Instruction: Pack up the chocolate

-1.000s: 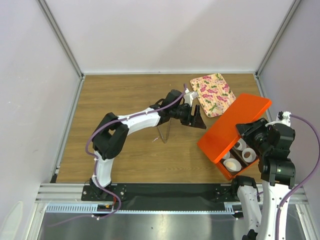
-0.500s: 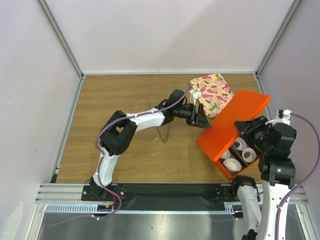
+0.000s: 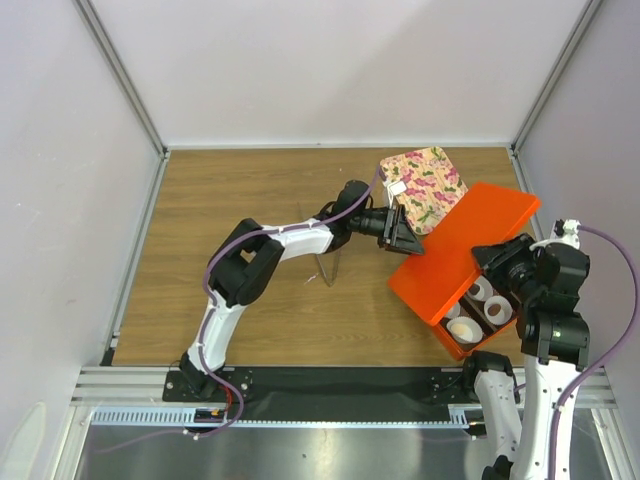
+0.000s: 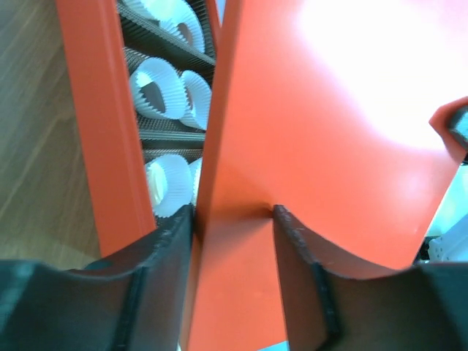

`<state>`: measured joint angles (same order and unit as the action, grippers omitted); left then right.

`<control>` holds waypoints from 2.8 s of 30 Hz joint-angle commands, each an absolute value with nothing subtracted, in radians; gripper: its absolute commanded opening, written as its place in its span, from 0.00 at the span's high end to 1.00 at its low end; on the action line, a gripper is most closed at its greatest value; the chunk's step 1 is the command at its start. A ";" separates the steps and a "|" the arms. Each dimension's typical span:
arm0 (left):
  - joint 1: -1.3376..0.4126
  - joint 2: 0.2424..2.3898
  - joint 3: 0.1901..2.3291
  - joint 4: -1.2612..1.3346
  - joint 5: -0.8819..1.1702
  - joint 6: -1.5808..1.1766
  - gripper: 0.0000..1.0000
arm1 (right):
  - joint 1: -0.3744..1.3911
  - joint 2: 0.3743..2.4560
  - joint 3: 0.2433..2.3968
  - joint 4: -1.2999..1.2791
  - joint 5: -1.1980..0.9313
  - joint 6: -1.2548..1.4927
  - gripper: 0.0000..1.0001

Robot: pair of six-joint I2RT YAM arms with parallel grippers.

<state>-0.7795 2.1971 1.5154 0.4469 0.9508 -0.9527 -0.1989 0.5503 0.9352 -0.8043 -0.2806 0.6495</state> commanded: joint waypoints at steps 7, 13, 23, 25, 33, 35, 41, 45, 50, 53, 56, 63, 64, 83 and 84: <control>-0.804 2.243 1.635 0.457 0.993 -0.957 0.60 | -0.215 0.592 0.951 -0.906 -0.059 0.540 0.67; -0.824 2.281 1.732 0.328 0.950 -0.858 0.60 | -0.218 0.580 0.881 -0.937 0.047 0.544 0.57; -0.847 2.349 1.801 0.252 0.902 -0.801 0.60 | -0.221 0.566 0.812 -0.969 0.158 0.727 0.49; -0.851 2.349 1.796 0.247 0.887 -0.786 0.60 | -0.221 0.566 0.802 -0.974 0.201 0.752 0.48; -0.890 2.355 1.801 0.255 0.853 -0.784 0.60 | -0.221 0.581 0.799 -0.982 0.422 0.842 0.46; -0.896 2.356 1.801 0.250 0.842 -0.772 0.60 | -0.221 0.566 0.779 -0.928 0.428 0.835 0.44; -0.897 2.319 1.755 0.270 0.835 -0.727 0.59 | -0.221 0.431 0.733 -0.788 0.333 0.683 0.46; -0.897 2.290 1.744 0.273 0.827 -0.726 0.59 | -0.221 0.379 0.749 -0.808 0.330 0.701 0.47; -0.897 2.272 1.764 0.249 0.824 -0.716 0.58 | -0.221 0.327 0.736 -0.744 0.243 0.675 0.57; -0.897 2.264 1.769 0.235 0.822 -0.710 0.57 | -0.221 0.279 0.720 -0.690 0.190 0.666 0.62; -0.896 2.250 1.769 0.226 0.816 -0.709 0.57 | -0.221 0.256 0.715 -0.654 0.161 0.652 0.69; -0.891 2.235 1.782 0.181 0.784 -0.681 0.55 | -0.221 0.330 0.788 -0.852 0.313 0.719 0.52; -0.893 2.235 1.782 0.176 0.784 -0.678 0.55 | -0.221 0.354 0.802 -0.870 0.324 0.722 0.51; -0.894 2.114 1.652 0.023 0.674 -0.529 0.47 | -0.222 0.402 0.885 -0.981 0.401 0.764 0.39; -0.893 2.106 1.637 0.021 0.666 -0.523 0.47 | -0.221 0.437 0.890 -0.967 0.378 0.737 0.40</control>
